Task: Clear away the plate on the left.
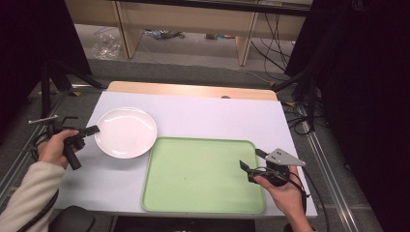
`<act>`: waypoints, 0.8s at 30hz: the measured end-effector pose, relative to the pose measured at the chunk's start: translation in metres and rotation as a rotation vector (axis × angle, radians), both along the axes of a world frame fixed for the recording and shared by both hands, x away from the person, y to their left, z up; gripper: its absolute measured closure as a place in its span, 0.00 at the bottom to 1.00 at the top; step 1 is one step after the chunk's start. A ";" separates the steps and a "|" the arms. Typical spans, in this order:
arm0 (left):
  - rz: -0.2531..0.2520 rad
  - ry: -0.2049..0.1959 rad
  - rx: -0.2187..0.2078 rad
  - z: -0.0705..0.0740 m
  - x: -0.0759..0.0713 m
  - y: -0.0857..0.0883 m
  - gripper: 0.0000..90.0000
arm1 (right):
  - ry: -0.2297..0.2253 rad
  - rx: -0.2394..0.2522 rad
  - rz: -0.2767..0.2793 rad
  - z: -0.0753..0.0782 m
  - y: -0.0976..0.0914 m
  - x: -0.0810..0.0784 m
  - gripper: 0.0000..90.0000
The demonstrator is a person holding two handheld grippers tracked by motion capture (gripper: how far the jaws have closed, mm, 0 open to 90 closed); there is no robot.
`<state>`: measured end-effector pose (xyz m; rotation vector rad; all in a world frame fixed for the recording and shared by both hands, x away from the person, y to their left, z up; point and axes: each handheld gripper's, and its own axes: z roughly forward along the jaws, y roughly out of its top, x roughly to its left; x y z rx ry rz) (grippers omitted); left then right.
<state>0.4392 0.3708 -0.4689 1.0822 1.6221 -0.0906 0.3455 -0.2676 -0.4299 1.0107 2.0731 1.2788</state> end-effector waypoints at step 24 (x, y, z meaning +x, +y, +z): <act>-0.028 -0.027 -0.045 0.002 0.003 -0.015 0.96 | 0.009 0.005 -0.002 0.001 0.000 -0.001 0.29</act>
